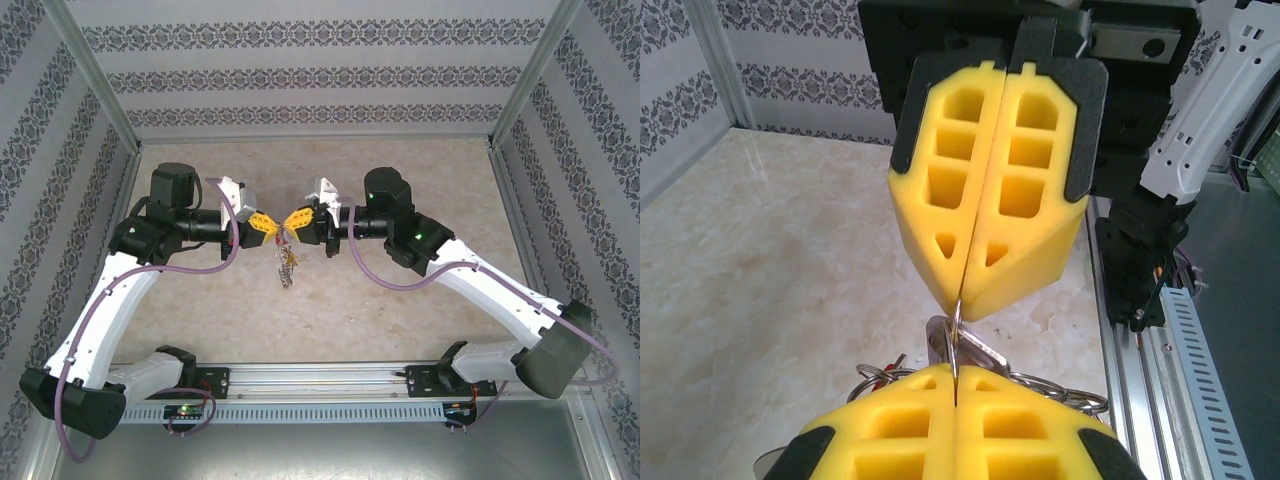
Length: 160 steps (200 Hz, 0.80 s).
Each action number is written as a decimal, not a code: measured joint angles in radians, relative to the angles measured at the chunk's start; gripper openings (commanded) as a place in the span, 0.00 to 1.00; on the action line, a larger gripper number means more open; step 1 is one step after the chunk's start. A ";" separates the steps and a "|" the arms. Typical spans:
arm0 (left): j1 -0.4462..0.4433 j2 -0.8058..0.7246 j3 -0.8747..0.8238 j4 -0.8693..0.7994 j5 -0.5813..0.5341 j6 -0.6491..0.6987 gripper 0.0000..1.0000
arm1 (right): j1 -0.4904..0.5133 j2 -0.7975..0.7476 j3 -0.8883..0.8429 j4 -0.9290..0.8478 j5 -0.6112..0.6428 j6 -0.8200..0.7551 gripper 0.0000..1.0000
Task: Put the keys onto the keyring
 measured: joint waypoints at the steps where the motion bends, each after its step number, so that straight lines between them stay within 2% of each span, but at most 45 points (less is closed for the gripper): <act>1: 0.000 0.000 0.000 0.000 0.000 0.000 0.00 | 0.000 0.000 0.000 0.000 0.000 0.000 0.00; 160: 0.000 -0.003 -0.002 0.005 0.000 0.000 0.00 | -0.005 0.002 0.000 -0.003 0.009 0.024 0.00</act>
